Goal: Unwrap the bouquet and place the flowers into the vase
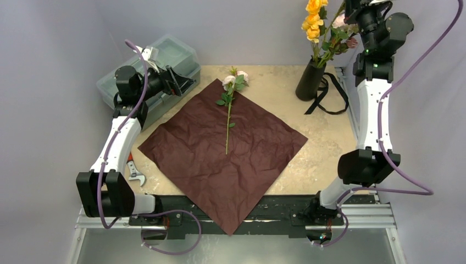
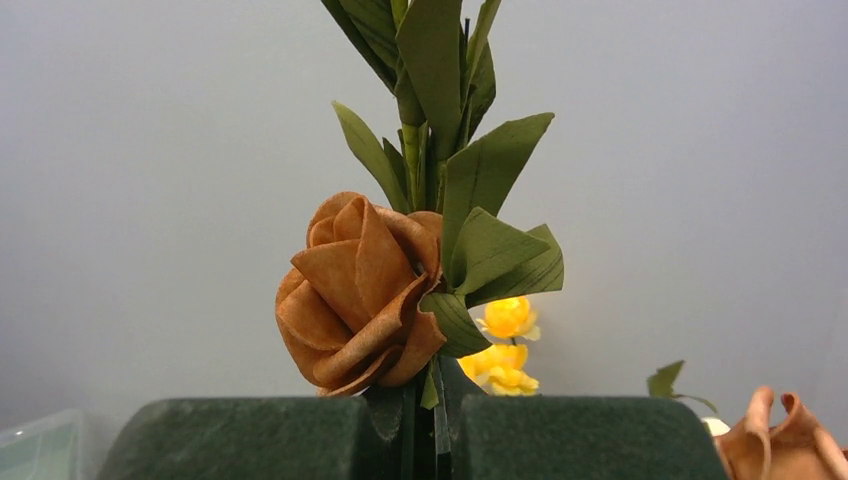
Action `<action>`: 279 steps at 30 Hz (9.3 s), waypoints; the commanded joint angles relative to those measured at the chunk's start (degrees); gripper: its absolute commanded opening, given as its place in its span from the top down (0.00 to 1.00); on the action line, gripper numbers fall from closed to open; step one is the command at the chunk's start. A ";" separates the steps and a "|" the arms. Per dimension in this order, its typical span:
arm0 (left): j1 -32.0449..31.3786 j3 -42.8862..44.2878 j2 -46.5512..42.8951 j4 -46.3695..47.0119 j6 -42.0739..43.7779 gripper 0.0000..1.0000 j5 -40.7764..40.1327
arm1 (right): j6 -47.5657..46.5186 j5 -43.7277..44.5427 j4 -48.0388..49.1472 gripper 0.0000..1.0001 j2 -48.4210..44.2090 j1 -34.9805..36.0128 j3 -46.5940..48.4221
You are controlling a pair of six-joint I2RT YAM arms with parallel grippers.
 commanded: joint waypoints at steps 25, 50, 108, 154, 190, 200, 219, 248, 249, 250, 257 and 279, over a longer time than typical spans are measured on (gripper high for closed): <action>0.29 0.23 0.44 1.66 -0.17 0.01 0.43 | -3.84 7.22 10.77 1.00 8.31 -0.69 -4.51; -2.28 -0.26 2.80 2.35 -0.12 0.01 -1.51 | -1.57 6.62 5.06 0.96 14.61 -0.61 -12.90; -34.02 30.54 48.09 -25.37 5.62 0.54 -63.78 | -3.39 5.80 -17.94 0.02 -18.11 -1.11 -37.83; -26.02 10.34 21.72 32.51 -20.39 1.00 -2.14 | 20.93 -35.43 -5.00 0.06 -6.74 10.33 -24.97; -27.28 15.59 21.84 22.65 -9.38 0.18 8.19 | 37.23 -45.09 9.39 1.00 -5.81 11.64 -21.81; -20.65 14.88 18.19 14.26 -2.56 0.00 0.57 | 21.53 -38.20 -5.93 1.00 -4.01 1.20 -8.65; -20.53 14.26 17.27 9.13 3.45 0.00 -3.12 | -8.32 -2.28 -19.63 1.00 6.02 -2.05 19.75; -20.53 12.93 18.44 9.02 2.14 0.00 -2.63 | -14.92 0.46 -22.36 1.00 9.82 -0.30 13.88; -20.53 12.90 18.36 8.88 2.36 0.00 -2.72 | -15.36 0.65 -22.20 1.00 10.42 -0.13 13.53; -20.53 12.84 18.35 8.72 2.48 0.00 -2.74 | -15.64 0.83 -21.95 1.00 10.81 0.01 13.14; -20.53 12.46 18.31 8.45 2.84 0.00 -3.01 | -17.57 1.58 -19.64 1.00 13.54 0.46 10.43; -20.00 13.16 19.09 1.47 7.71 0.00 -4.37 | -17.21 1.97 -20.03 0.80 16.28 0.45 1.09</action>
